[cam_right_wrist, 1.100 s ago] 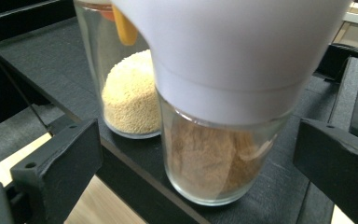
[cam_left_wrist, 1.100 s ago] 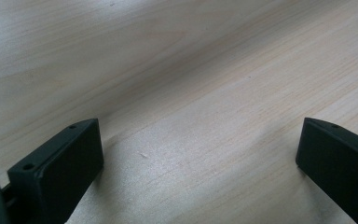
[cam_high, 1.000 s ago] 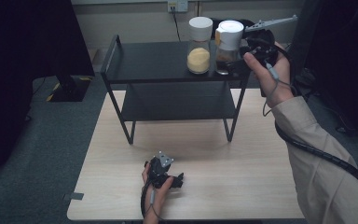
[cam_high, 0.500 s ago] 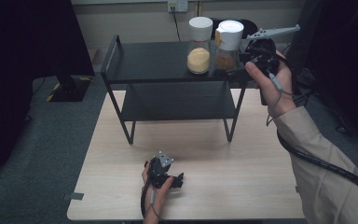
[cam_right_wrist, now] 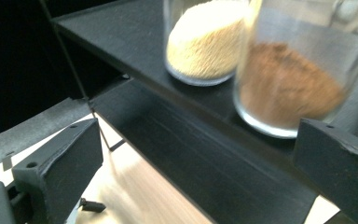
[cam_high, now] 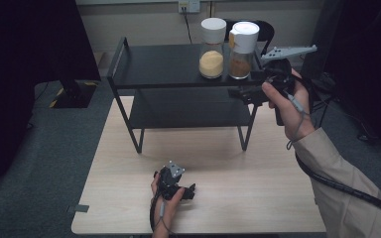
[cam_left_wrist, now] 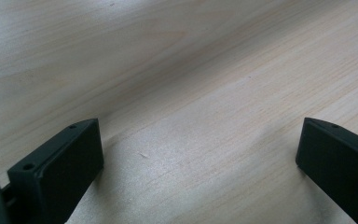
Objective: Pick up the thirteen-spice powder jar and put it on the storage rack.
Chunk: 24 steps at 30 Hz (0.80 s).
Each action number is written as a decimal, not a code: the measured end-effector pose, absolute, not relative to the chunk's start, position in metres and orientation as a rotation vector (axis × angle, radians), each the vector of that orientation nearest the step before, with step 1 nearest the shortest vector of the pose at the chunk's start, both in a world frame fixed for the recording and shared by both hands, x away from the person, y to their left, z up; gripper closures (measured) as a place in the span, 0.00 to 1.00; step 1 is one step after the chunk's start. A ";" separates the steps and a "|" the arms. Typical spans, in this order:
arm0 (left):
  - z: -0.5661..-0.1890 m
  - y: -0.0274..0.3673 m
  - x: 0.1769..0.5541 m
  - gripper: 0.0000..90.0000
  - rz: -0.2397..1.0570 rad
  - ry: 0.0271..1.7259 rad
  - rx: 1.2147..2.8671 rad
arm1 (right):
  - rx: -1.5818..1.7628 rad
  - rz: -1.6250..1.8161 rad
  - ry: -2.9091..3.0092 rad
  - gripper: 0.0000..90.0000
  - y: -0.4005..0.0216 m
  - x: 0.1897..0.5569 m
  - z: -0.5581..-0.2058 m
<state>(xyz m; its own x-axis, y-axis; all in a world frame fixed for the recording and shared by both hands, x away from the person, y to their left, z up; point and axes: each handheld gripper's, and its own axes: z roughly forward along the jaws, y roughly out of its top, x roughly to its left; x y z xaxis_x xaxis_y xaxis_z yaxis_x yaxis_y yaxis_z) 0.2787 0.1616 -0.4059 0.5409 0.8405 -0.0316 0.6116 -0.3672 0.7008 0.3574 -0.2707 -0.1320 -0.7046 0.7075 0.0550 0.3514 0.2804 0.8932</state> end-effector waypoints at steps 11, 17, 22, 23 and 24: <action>-0.406 0.162 0.279 0.00 0.439 1.168 2.107 | 0.930 1.417 2.219 0.01 -0.276 0.344 -0.158; -0.406 0.162 0.279 0.00 0.437 1.167 2.108 | 0.918 1.427 2.235 0.00 -0.278 0.339 -0.174; -0.406 0.162 0.279 0.00 0.439 1.168 2.107 | 0.908 1.452 2.245 0.00 -0.280 0.336 -0.191; -0.406 0.162 0.279 0.00 0.438 1.168 2.107 | 0.904 1.451 2.249 0.00 -0.280 0.335 -0.194; -0.406 0.162 0.279 0.00 0.439 1.168 2.107 | 0.901 1.457 2.250 0.00 -0.281 0.334 -0.197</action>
